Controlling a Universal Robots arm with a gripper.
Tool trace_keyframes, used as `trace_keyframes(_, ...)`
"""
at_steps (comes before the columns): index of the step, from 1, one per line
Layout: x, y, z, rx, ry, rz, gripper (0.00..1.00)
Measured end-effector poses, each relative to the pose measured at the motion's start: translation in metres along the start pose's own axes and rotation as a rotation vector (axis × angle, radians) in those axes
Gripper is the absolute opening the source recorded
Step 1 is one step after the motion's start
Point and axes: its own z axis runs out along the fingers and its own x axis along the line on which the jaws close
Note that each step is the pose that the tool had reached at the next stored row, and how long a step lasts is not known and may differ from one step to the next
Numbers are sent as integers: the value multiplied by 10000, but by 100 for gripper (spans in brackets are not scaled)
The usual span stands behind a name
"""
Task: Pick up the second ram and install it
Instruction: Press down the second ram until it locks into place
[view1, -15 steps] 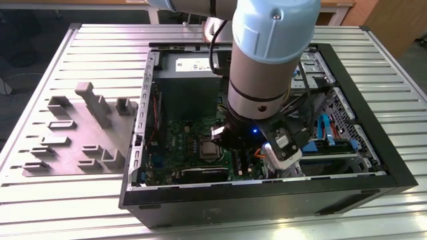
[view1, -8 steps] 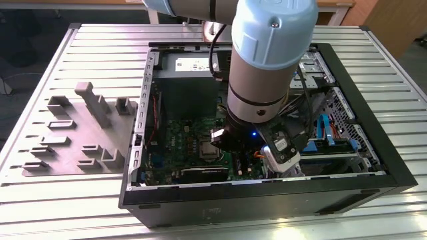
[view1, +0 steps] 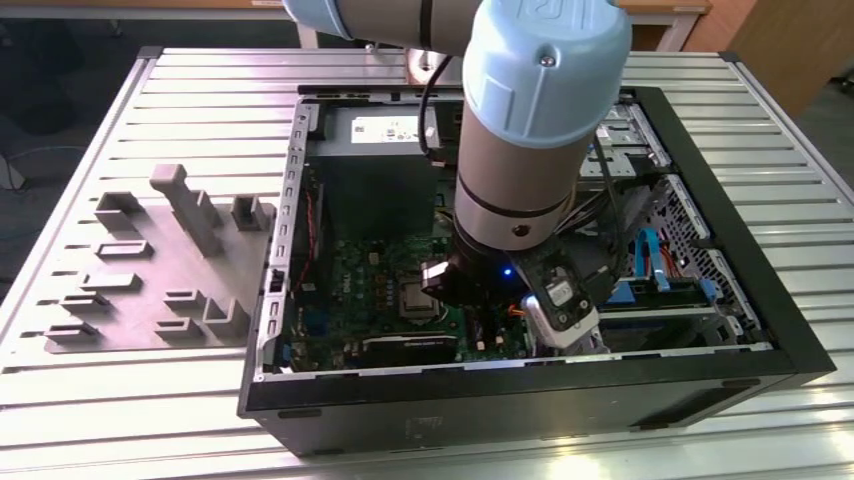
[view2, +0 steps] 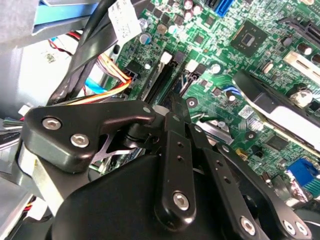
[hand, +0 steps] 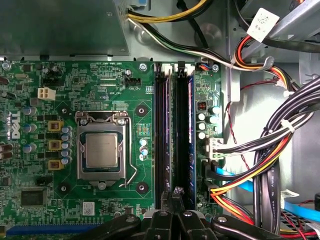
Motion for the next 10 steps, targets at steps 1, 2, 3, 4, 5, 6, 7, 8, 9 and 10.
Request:
trace_keyframes(1,0,0,7,-1,-1,0,11)
trace_keyframes(2,1,-1,17,5,1,0,11)
trace_keyframes(3,1,-2,26,8,1,0,11)
trace_keyframes(4,1,-2,30,3,0,0,11)
trace_keyframes(5,1,-2,31,2,0,0,11)
trace_keyframes(6,1,-2,33,-1,0,0,11)
trace_keyframes(7,1,-1,34,-3,-1,0,11)
trace_keyframes(8,1,-1,34,-2,-1,0,11)
trace_keyframes(9,1,-1,34,-2,-1,0,11)
trace_keyframes(10,1,-2,38,-1,-1,0,11)
